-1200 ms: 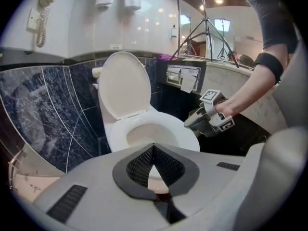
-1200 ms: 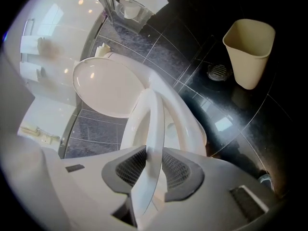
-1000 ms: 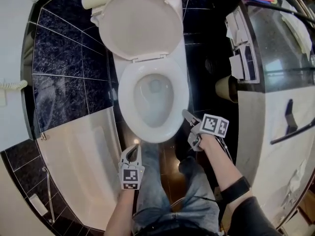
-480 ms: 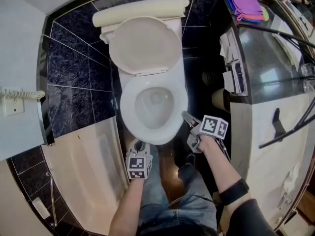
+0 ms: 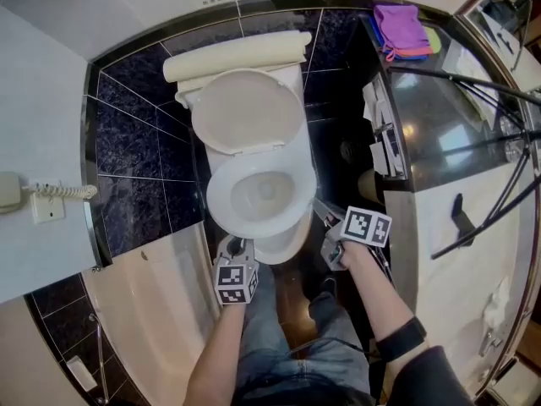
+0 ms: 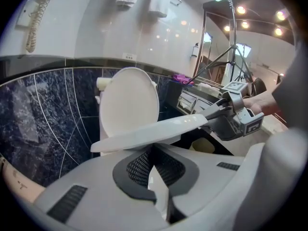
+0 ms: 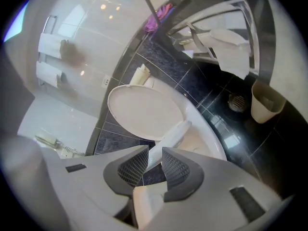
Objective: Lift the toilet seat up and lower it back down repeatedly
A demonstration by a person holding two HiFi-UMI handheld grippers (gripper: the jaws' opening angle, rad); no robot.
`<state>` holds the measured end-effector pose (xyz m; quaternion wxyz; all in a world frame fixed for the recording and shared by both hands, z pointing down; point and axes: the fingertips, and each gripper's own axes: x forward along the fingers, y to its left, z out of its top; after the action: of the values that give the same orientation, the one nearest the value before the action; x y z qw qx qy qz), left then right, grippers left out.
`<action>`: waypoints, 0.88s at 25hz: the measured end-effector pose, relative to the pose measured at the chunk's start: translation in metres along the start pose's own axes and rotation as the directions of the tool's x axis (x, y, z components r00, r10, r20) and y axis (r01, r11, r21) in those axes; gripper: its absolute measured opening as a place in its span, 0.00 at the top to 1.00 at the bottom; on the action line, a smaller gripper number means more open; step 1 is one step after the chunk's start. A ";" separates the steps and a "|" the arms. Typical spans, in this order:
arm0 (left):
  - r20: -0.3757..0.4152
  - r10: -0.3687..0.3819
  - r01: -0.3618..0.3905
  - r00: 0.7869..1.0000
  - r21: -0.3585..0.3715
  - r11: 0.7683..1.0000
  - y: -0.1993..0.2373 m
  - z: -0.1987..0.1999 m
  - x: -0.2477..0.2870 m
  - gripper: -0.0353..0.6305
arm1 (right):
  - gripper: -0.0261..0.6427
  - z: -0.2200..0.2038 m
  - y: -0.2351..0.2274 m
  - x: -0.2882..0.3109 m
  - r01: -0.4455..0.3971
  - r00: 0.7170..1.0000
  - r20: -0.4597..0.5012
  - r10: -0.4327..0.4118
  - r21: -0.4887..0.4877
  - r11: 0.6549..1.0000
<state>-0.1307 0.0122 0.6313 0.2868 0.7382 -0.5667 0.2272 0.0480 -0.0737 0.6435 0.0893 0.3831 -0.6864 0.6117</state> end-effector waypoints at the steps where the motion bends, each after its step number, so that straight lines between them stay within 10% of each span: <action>1: 0.008 0.000 0.000 1.000 0.002 1.000 0.002 0.009 0.002 0.95 | 0.87 0.004 0.007 -0.007 0.003 1.000 0.011 -0.002 -0.034 0.999; 7: 0.046 -0.010 0.008 0.999 0.032 0.999 0.016 0.061 0.017 0.95 | 0.94 0.027 0.032 -0.036 0.073 0.993 0.105 -0.049 -0.236 0.969; 13: 0.073 -0.028 0.022 0.997 0.084 0.996 0.032 0.109 0.036 0.95 | 0.94 0.033 0.067 -0.044 0.122 0.989 0.131 -0.066 -0.482 0.868; 22: 0.137 -0.024 0.006 0.990 0.127 0.992 0.066 0.182 0.079 0.95 | 0.94 0.038 0.093 -0.038 0.123 0.988 0.146 -0.049 -0.564 0.817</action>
<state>-0.1722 -0.1805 0.5615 0.2016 0.7729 -0.5642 0.2087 0.0288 -0.0962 0.5404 0.1846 0.4067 -0.8242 0.3483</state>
